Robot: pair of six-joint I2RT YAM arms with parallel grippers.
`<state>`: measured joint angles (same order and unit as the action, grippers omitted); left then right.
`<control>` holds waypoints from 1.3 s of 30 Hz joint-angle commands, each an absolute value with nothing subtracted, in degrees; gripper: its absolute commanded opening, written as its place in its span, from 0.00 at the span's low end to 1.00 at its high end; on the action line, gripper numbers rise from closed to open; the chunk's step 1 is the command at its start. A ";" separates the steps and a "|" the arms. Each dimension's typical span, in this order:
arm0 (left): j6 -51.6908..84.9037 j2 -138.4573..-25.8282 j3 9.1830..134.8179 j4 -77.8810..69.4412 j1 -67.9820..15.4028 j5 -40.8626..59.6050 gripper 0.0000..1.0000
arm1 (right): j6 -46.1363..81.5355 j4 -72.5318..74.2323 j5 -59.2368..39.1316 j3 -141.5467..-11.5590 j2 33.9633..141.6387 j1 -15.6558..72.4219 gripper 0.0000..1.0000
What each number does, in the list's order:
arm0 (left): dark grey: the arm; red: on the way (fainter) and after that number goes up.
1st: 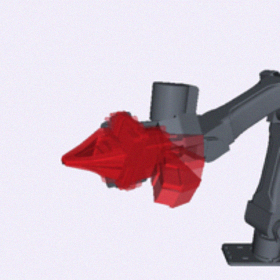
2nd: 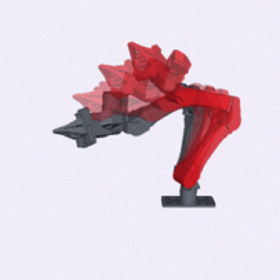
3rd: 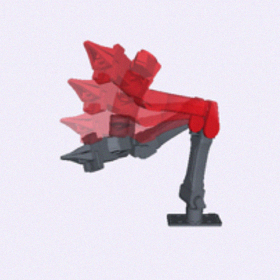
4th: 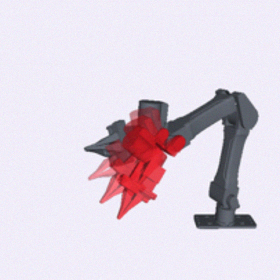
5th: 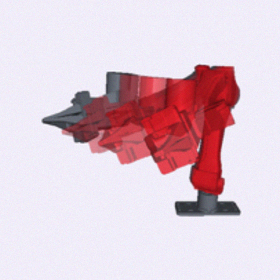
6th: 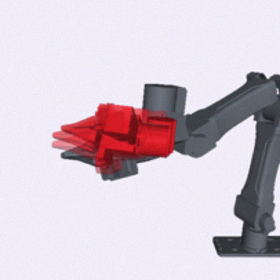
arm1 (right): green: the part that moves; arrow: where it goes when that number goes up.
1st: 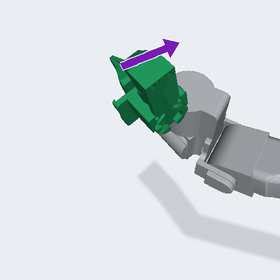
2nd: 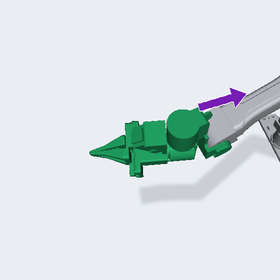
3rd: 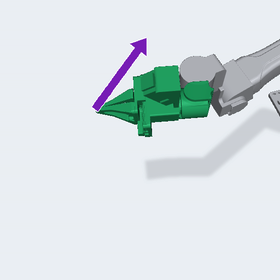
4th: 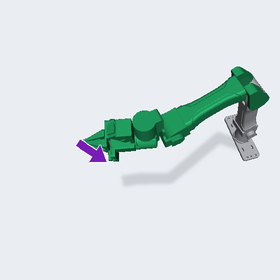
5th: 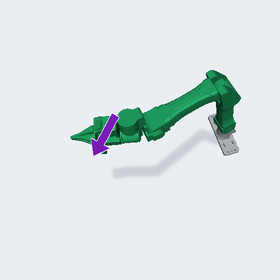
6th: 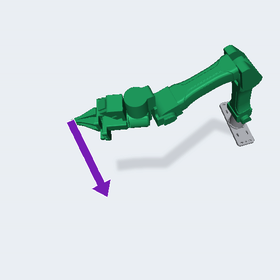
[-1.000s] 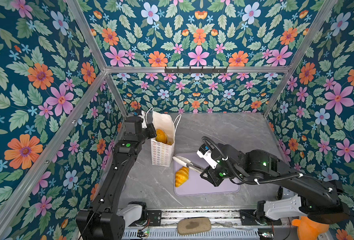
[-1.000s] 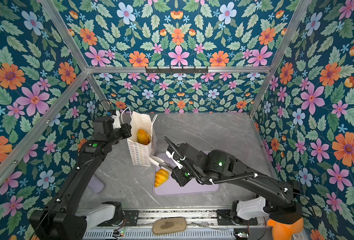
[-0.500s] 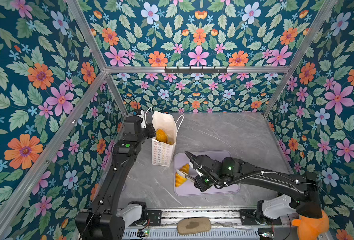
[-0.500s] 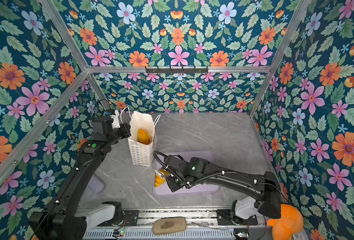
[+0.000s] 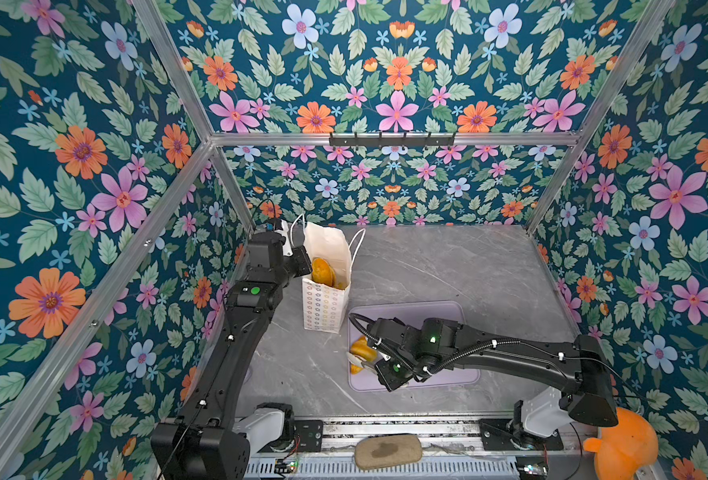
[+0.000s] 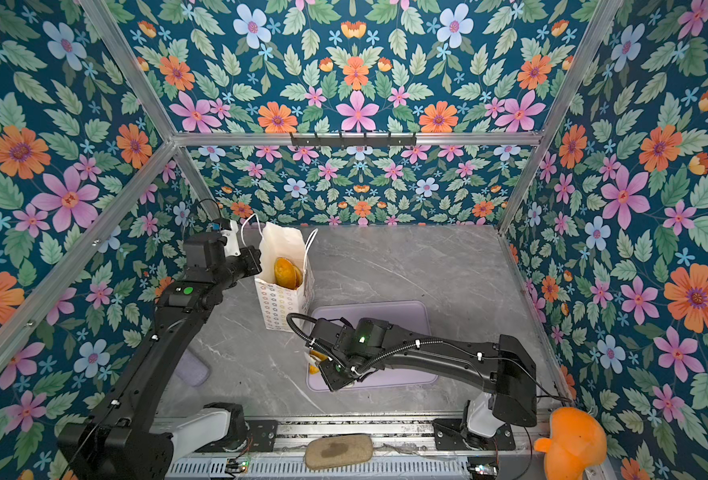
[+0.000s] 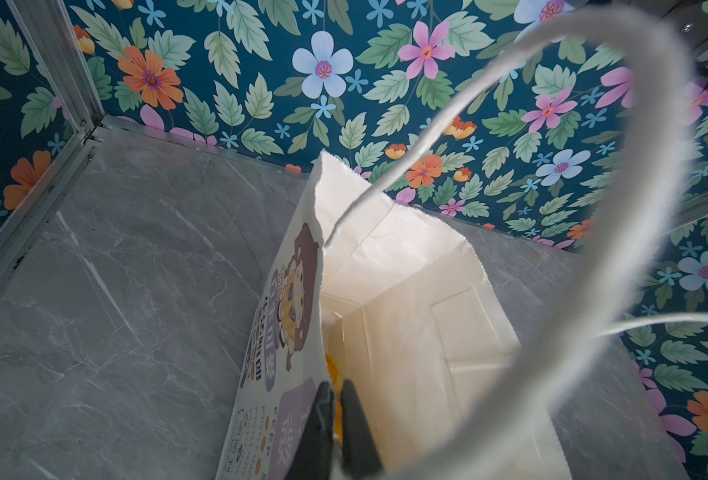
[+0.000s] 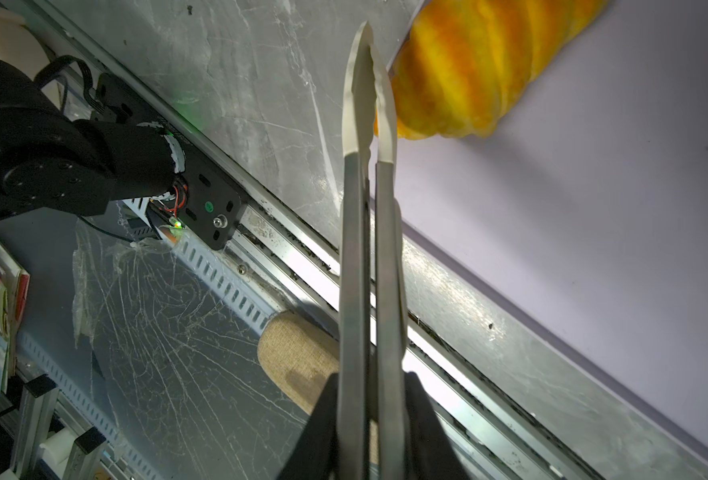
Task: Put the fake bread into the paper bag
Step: 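Withdraw the tongs from the bag and move them over the striped croissant, then lower the open tongs around the striped croissant on the tray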
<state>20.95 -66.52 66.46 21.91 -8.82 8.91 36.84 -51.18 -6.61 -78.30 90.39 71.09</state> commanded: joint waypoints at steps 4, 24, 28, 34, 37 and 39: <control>20.71 -66.81 66.40 21.28 -8.79 9.18 0.09 | 38.30 -52.54 -6.16 -76.92 90.96 71.24 0.22; 21.11 -65.70 64.86 20.78 -8.79 9.14 0.09 | 38.50 -65.16 5.51 -70.70 80.44 64.68 0.21; 21.18 -65.84 64.82 20.57 -8.79 9.13 0.09 | 38.81 -66.12 8.55 -70.57 78.69 62.89 0.21; 21.10 -65.79 63.90 20.41 -8.78 9.01 0.10 | 39.96 -67.96 9.83 -72.29 78.24 62.40 0.24; 21.02 -65.48 63.51 20.33 -8.78 8.79 0.10 | 40.45 -67.16 10.74 -72.17 77.61 62.40 0.28; 20.92 -65.55 63.47 20.22 -8.77 8.79 0.10 | 40.43 -67.07 11.83 -72.43 77.65 62.40 0.31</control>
